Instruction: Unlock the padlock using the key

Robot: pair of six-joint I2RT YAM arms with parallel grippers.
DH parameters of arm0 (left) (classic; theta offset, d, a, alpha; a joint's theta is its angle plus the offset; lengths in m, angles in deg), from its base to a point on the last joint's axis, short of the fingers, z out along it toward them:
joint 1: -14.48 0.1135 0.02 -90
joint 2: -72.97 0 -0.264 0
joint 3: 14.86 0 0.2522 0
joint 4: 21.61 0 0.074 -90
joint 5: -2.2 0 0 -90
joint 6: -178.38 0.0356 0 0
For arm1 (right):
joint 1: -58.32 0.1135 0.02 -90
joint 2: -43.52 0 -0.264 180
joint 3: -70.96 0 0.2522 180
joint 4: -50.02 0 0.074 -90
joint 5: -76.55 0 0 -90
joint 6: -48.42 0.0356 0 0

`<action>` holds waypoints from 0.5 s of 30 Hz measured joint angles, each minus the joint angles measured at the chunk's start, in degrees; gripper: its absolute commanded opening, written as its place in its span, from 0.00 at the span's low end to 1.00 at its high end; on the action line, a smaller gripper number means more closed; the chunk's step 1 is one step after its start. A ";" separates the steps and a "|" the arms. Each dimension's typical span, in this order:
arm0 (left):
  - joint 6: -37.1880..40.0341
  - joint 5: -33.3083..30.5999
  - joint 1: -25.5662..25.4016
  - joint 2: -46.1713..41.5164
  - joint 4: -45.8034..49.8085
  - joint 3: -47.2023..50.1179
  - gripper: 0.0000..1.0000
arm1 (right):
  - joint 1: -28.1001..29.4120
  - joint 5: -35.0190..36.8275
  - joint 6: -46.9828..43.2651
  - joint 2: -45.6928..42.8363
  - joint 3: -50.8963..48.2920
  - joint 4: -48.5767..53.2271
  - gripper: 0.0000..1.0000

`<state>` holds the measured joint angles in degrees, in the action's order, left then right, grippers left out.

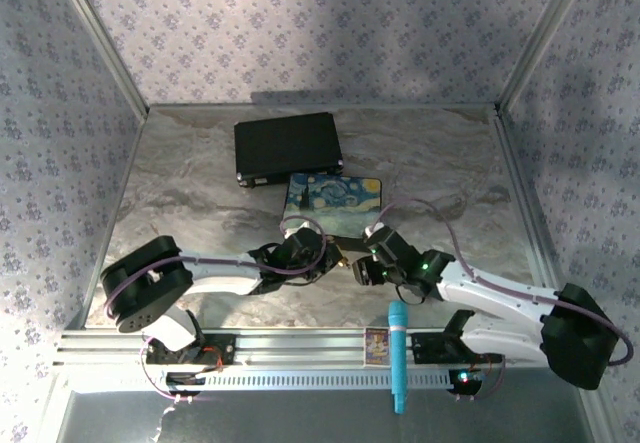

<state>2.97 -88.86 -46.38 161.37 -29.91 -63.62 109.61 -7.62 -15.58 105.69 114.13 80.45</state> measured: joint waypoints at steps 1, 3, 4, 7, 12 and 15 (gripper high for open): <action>-0.11 0.00 0.00 -0.20 0.44 -0.02 0.00 | 0.79 0.17 -0.87 0.35 0.00 -0.96 0.53; -0.17 0.02 0.00 -0.61 1.36 -0.09 0.00 | 2.03 0.24 -2.27 0.37 -0.39 -3.82 0.52; -0.17 0.02 0.00 -0.81 1.62 -0.11 0.00 | 2.56 0.13 -3.21 0.24 -0.83 -5.70 0.52; -0.17 0.20 0.00 -1.38 2.45 -0.11 0.00 | 3.34 -0.68 -5.60 -0.24 -2.82 -10.36 0.50; -0.15 0.24 0.00 -2.49 2.93 -0.11 0.00 | 3.63 -1.11 -8.15 -0.26 -3.87 -12.68 0.46; -0.15 0.26 0.00 -3.30 3.02 -0.11 0.00 | 3.78 -1.42 -9.27 -0.22 -3.89 -13.75 0.46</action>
<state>2.82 -88.60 -46.38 158.07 -26.90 -63.73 113.39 -9.04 -24.85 105.47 110.24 66.70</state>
